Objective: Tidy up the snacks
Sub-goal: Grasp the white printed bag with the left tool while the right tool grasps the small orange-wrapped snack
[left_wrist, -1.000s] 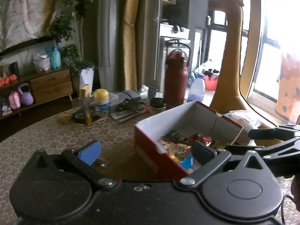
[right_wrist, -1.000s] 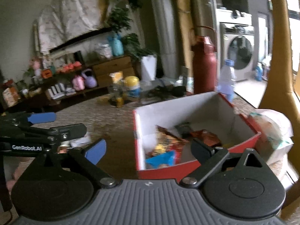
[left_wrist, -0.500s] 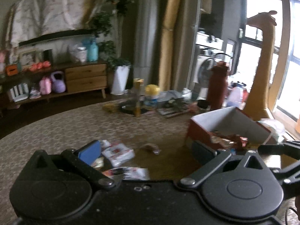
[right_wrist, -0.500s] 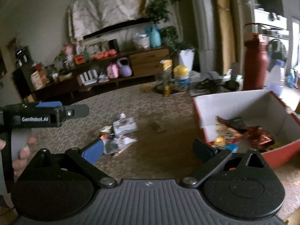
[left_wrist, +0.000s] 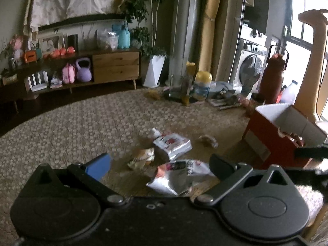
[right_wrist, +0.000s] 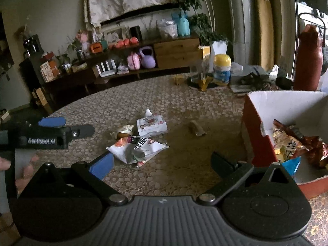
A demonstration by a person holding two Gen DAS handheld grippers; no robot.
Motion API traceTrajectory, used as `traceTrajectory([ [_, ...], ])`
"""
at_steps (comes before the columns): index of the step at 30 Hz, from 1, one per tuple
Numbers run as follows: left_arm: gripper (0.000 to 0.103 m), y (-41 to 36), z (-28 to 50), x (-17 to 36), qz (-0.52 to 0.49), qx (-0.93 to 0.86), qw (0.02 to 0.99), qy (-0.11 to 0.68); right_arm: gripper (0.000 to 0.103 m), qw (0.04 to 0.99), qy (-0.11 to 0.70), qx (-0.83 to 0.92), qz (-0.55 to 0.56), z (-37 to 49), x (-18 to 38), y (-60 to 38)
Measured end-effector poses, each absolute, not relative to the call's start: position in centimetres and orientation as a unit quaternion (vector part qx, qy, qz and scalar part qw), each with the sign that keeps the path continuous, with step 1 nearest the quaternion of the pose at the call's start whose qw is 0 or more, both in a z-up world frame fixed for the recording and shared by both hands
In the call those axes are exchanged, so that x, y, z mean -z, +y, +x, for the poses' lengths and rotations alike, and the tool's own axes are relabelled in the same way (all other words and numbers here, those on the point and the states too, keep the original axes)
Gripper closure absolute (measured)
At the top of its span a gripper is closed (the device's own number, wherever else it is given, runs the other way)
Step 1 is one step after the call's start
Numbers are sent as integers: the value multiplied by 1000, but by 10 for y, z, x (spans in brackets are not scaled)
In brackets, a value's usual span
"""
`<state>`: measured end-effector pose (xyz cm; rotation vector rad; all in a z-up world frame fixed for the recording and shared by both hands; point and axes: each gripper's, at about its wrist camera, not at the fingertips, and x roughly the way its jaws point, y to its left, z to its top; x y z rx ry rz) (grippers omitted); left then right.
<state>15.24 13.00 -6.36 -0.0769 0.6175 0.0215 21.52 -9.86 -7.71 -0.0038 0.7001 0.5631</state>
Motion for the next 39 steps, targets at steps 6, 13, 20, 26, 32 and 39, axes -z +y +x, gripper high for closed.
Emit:
traceTrajectory([
  [6, 3, 138, 161, 93, -45, 4, 943, 330, 1, 897, 355, -262, -11, 237, 93, -88],
  [13, 11, 144, 176, 116, -68, 10, 934, 352, 1, 900, 363, -240, -26, 277, 104, -76],
  [20, 21, 146, 191, 130, -87, 17, 927, 365, 2, 900, 370, -227, -50, 327, 123, -59],
  [26, 22, 148, 201, 139, -105, 21, 923, 370, 8, 895, 388, -210, -67, 367, 149, -47],
  [32, 23, 148, 208, 147, -115, 23, 919, 377, 24, 889, 403, -202, -83, 391, 170, -36],
  [39, 42, 151, 216, 152, -129, 29, 915, 382, 43, 882, 415, -205, -88, 406, 184, -26],
])
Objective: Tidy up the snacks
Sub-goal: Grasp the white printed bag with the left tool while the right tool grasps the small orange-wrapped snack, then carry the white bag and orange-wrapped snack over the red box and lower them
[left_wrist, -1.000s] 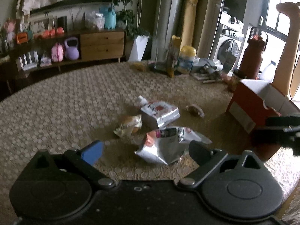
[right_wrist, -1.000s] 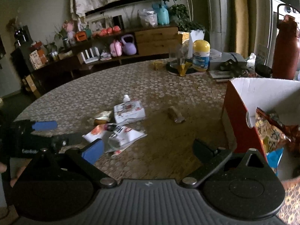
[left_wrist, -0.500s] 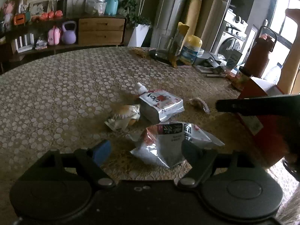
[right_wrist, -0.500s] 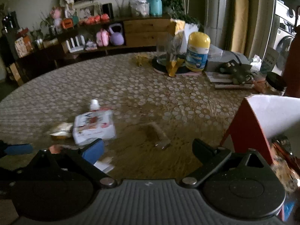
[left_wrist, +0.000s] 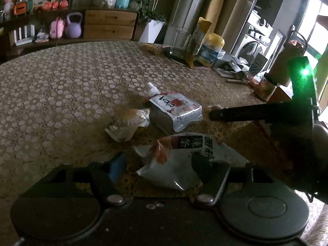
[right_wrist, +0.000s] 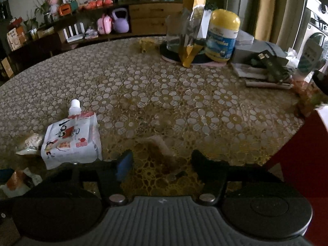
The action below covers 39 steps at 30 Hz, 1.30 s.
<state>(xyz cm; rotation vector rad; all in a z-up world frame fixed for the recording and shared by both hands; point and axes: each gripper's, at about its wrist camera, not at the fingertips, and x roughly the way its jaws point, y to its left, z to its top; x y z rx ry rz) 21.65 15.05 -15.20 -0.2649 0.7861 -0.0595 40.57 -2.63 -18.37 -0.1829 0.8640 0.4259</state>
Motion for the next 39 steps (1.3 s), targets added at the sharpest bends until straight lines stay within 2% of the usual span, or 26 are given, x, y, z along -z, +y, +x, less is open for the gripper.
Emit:
traceTrajectory([
  [1, 44, 151, 217, 153, -131, 29, 914, 383, 43, 883, 412, -204, -90, 406, 184, -25],
  [5, 48, 153, 218, 154, -140, 27, 912, 385, 62, 886, 404, -205, -98, 405, 184, -23],
  [7, 53, 153, 218, 154, -140, 28, 912, 385, 66, 887, 404, -203, -98, 404, 184, -24],
  [10, 62, 151, 217, 153, -136, 26, 912, 385, 79, 889, 395, -204, -113, 398, 183, -23],
  [12, 70, 149, 217, 151, -128, 21, 914, 385, 79, 890, 392, -202, -115, 395, 183, -24],
  [18, 78, 146, 212, 144, -129, 12, 916, 380, 80, 892, 388, -208, -101, 380, 177, -31],
  [39, 84, 117, 155, 105, -91, 13, 930, 355, 80, 895, 370, -247, -30, 263, 113, -95],
])
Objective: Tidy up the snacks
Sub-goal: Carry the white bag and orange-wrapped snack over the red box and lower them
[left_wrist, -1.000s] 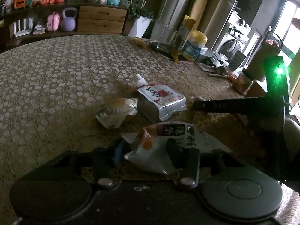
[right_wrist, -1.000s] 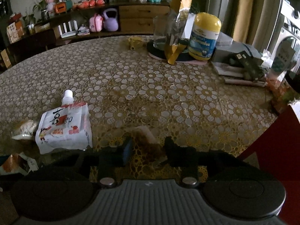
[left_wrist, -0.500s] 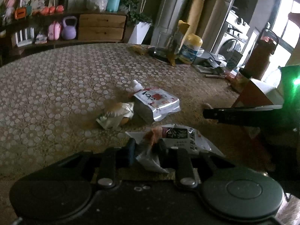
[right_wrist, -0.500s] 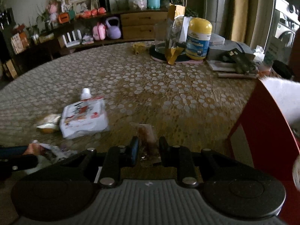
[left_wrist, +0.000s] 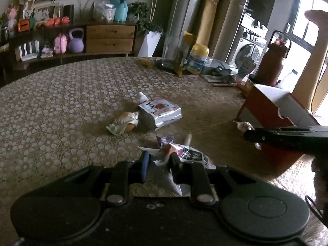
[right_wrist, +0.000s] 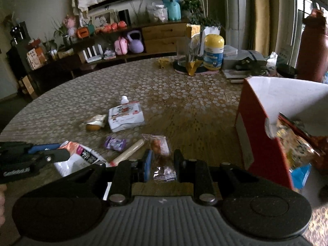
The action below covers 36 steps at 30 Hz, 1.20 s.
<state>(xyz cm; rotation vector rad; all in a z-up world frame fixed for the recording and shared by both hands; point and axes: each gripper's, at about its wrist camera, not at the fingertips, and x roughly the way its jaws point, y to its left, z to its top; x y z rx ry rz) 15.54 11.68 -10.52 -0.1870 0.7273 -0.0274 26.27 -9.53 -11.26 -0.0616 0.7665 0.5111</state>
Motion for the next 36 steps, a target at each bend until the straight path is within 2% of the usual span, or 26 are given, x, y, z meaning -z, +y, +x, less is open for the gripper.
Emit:
traceTrajectory([
  [18, 84, 44, 115, 41, -70, 86, 946, 305, 80, 916, 333, -222, -6, 187, 48, -182],
  [36, 84, -60, 159, -8, -28, 145, 956, 252, 80, 947, 293, -134, 6, 192, 13, -275],
])
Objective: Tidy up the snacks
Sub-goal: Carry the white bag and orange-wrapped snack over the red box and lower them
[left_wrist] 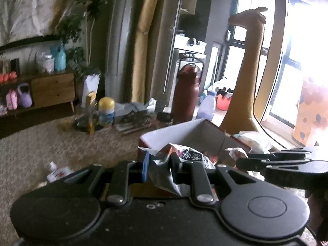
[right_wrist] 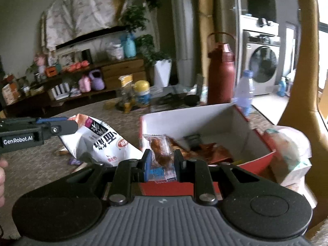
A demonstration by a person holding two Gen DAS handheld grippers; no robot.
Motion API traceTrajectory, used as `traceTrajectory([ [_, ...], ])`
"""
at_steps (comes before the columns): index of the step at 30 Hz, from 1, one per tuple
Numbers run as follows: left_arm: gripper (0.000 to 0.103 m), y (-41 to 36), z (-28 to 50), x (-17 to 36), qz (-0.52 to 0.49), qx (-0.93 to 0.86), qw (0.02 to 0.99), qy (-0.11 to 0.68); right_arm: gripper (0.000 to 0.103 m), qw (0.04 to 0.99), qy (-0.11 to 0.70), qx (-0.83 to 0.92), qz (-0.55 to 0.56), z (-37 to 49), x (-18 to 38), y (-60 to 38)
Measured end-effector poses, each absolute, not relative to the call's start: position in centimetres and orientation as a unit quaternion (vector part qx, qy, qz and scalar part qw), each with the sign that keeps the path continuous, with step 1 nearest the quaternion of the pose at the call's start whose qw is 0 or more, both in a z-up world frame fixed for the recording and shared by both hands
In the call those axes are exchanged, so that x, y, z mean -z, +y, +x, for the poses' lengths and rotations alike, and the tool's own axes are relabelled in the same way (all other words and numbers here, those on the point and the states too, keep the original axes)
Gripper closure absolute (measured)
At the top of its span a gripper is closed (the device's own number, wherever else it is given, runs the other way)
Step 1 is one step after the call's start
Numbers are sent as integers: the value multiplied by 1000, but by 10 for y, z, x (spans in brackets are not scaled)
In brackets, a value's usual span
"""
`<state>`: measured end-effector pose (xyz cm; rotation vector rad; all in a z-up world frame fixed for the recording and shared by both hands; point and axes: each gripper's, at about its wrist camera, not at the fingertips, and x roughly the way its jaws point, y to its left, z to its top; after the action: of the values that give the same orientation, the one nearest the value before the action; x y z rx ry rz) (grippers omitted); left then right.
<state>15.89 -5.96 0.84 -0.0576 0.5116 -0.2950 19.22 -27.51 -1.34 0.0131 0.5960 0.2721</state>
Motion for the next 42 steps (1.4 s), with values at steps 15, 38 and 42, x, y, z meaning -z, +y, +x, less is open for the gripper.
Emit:
traceTrajectory([
  [15, 84, -141, 228, -2, 30, 145, 959, 241, 80, 951, 306, -49, 19, 256, 27, -336],
  [38, 84, -191, 305, 62, 62, 124, 944, 300, 80, 923, 384, -27, 25, 336, 103, -348],
  [42, 84, -194, 312, 71, 69, 121, 939, 315, 80, 921, 389, -29, 13, 338, 108, -344],
])
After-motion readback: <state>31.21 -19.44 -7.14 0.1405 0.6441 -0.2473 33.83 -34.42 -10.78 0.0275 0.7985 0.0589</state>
